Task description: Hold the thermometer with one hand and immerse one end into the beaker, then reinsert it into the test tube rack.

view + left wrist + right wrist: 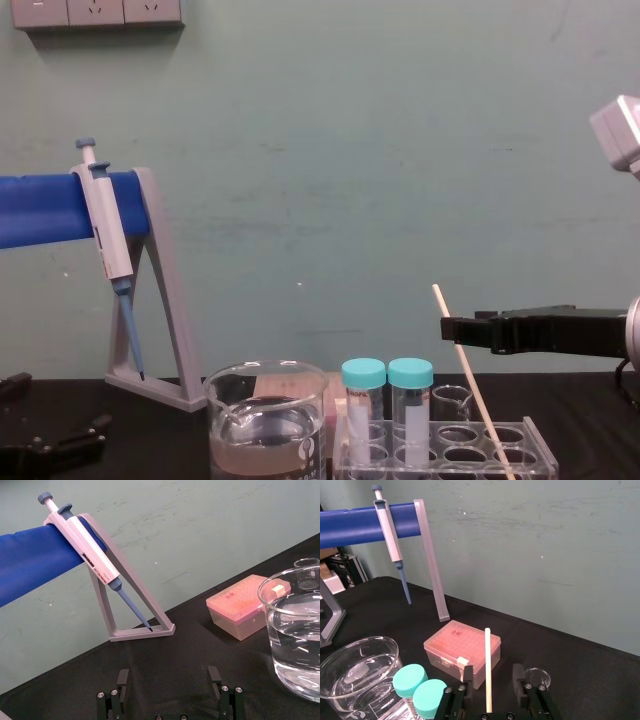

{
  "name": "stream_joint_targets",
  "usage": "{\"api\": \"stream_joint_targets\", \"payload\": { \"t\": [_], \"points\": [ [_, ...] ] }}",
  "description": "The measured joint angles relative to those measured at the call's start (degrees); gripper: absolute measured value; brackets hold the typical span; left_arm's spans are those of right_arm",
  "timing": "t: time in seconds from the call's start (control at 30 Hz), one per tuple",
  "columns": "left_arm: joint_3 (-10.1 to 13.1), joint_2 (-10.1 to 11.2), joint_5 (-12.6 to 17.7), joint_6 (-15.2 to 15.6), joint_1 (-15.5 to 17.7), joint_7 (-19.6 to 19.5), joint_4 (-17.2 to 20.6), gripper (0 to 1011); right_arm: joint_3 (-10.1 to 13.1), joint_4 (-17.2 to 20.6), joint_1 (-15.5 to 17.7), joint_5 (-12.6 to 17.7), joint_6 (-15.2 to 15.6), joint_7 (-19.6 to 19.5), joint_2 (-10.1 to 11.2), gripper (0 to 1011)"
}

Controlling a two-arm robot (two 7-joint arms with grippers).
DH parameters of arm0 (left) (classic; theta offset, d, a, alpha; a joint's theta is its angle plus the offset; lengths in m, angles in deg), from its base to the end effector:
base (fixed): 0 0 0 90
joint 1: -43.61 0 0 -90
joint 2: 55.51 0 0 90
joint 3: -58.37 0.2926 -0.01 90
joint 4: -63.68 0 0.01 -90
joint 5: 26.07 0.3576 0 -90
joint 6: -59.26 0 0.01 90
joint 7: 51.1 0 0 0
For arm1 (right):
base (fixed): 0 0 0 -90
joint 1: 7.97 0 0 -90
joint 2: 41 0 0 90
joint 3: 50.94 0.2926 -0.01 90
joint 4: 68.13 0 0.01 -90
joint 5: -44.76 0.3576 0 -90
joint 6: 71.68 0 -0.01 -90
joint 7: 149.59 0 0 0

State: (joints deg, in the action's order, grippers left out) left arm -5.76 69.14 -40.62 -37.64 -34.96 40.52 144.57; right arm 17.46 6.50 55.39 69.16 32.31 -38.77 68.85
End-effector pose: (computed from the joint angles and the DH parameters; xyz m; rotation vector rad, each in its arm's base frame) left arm 0.4046 0.0713 -0.3138 0.3048 -0.2848 1.2479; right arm 0.4894 -0.0106 -0.2280 -0.1494 0.1074 -0.9640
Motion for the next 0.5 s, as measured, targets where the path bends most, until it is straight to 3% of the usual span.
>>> {"api": "stream_joint_targets", "payload": {
  "t": [0.17,0.23,0.33,0.5],
  "points": [
    [0.00,0.00,0.00,0.00,0.00,0.00,0.00,1004,0.29,0.44,0.20,-0.04,0.05,-0.16,0.08,643],
    [0.00,0.00,0.00,0.00,0.00,0.00,0.00,1004,0.61,1.07,0.50,-0.04,0.07,-0.58,0.25,673],
    [0.00,0.00,0.00,0.00,0.00,0.00,0.00,1004,1.81,3.72,1.90,-0.25,0.07,-2.54,0.78,782],
    [0.00,0.00,0.00,0.00,0.00,0.00,0.00,1004,5.68,11.56,7.73,-3.78,-1.63,-12.20,1.23,932]
  ]
}}
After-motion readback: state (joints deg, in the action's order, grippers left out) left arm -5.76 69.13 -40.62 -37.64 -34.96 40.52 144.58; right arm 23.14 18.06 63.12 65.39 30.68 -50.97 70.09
